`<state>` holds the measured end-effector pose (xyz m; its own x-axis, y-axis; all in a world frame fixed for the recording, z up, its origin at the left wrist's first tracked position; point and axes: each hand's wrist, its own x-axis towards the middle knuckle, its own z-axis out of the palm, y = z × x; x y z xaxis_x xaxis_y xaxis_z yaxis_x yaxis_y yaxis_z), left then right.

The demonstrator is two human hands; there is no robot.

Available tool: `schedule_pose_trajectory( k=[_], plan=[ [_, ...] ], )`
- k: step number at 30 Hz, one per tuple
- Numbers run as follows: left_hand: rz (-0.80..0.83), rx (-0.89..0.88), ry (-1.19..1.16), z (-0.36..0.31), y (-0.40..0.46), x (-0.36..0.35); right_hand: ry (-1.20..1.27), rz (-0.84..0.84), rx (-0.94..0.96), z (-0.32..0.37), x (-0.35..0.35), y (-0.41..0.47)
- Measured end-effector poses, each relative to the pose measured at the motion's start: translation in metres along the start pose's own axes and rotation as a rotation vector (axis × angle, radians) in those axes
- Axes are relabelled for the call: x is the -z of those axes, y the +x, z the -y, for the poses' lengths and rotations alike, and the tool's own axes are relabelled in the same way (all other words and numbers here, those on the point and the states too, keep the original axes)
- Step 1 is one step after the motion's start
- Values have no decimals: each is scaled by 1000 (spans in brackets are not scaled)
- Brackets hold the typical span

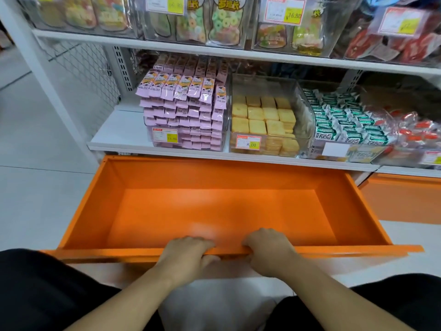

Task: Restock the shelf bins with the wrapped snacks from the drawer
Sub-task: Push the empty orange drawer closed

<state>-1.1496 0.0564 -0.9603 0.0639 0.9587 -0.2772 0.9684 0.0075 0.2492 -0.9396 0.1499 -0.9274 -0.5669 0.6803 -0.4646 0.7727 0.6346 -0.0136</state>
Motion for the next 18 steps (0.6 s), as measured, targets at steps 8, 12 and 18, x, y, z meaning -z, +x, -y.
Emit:
schedule_pose_trajectory(
  k=[8,12,18],
  plan=[
    [48,-2,43,-5,1,7,24,-37,-26,-3,-9,3],
    [55,1,42,-4,-1,6,37,-42,-33,0,-8,1],
    [46,14,39,-1,-1,5,72,-43,-41,3,-9,-4]
  ],
)
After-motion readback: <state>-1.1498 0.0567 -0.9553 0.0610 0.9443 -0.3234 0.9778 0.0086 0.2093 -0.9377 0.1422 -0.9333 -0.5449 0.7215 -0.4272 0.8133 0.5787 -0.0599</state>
